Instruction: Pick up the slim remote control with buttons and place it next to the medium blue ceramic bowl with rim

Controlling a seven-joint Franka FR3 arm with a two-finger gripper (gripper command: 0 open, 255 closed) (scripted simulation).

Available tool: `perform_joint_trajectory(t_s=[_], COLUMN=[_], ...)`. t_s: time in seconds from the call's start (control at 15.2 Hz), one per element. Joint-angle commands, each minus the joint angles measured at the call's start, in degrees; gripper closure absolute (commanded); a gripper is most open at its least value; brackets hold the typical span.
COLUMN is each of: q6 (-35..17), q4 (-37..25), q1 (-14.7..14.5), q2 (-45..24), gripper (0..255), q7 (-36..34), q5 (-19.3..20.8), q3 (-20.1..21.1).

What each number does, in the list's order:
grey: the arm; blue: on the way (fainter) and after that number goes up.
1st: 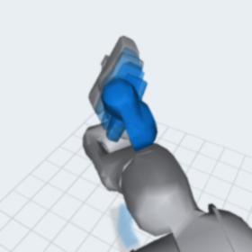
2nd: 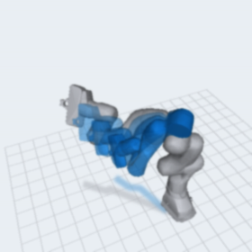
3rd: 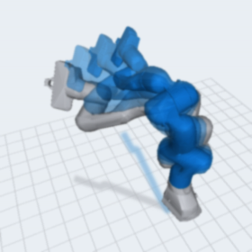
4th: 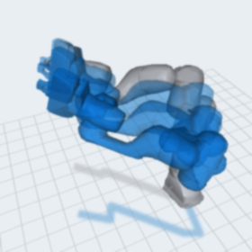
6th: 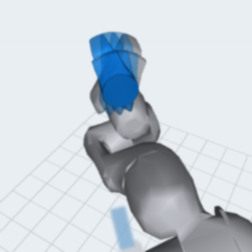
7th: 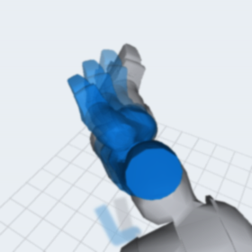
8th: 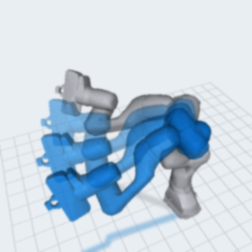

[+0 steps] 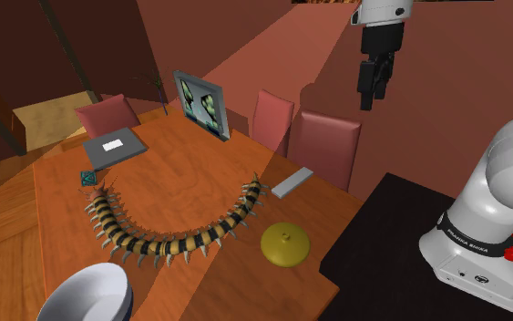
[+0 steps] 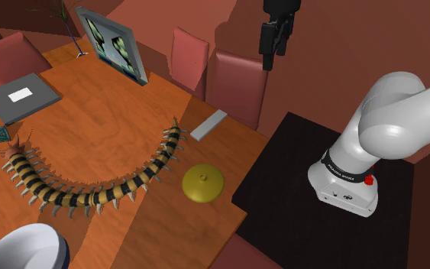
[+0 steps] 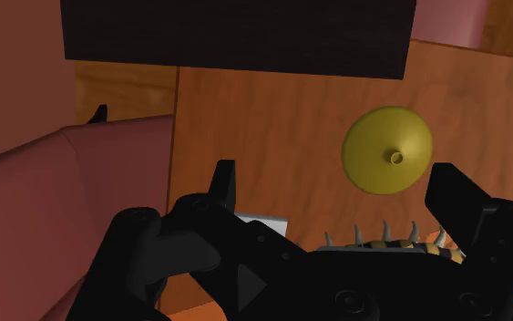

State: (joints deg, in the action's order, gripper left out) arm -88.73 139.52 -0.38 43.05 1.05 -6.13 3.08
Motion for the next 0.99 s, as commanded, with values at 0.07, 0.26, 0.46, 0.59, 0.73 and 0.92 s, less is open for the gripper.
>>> perform_joint_trajectory(t_s=[0.07,0.26,0.46,0.59,0.73,0.92], q6=[-1.97,-8.19,-14.83,-19.44,-24.17,-31.35], q4=[1.43,5.20,8.15,9.62,10.69,11.49], q1=[-0.27,-1.04,-1.69,-2.12,-2.57,-3.34], q2=[-0.43,-2.45,-5.58,-8.29,-11.49,-17.12], gripper=[0,0,0,0,0,0], q7=[2.30,9.05,15.64,19.94,24.18,30.47], q5=[0.74,2.92,4.93,6.14,7.23,8.52], q3=[-0.66,-2.70,-4.73,-6.07,-7.39,-9.31])
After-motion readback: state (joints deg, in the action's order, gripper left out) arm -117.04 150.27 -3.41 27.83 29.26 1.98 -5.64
